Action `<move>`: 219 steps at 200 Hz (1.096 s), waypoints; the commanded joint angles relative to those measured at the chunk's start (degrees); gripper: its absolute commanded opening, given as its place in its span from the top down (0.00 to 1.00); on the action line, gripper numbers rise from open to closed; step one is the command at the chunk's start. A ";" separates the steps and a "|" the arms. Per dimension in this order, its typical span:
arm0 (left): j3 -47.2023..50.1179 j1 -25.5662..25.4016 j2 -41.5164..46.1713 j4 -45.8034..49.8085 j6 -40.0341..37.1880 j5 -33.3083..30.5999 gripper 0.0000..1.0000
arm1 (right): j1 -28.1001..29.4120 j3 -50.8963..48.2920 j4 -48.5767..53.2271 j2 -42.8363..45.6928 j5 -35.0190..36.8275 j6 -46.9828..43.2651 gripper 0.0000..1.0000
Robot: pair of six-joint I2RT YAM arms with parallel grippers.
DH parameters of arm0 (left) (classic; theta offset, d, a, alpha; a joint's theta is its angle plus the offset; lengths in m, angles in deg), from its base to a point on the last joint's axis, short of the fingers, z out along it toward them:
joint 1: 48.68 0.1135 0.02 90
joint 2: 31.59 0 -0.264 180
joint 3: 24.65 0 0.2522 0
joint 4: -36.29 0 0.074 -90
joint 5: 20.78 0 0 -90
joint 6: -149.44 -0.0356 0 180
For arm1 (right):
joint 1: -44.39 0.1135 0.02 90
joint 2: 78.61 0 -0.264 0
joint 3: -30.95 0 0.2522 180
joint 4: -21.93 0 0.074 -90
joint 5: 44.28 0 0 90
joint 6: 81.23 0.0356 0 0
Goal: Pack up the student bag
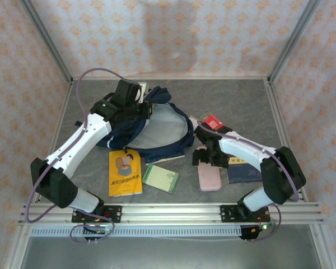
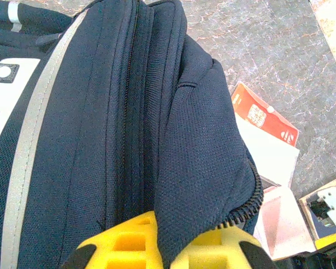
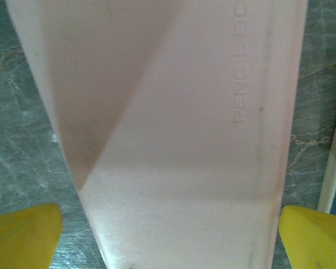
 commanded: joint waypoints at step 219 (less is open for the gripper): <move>-1.65 0.04 0.62 0.12 -1.76 -2.09 1.00 | 0.74 2.48 2.60 -6.39 4.54 -1.61 0.01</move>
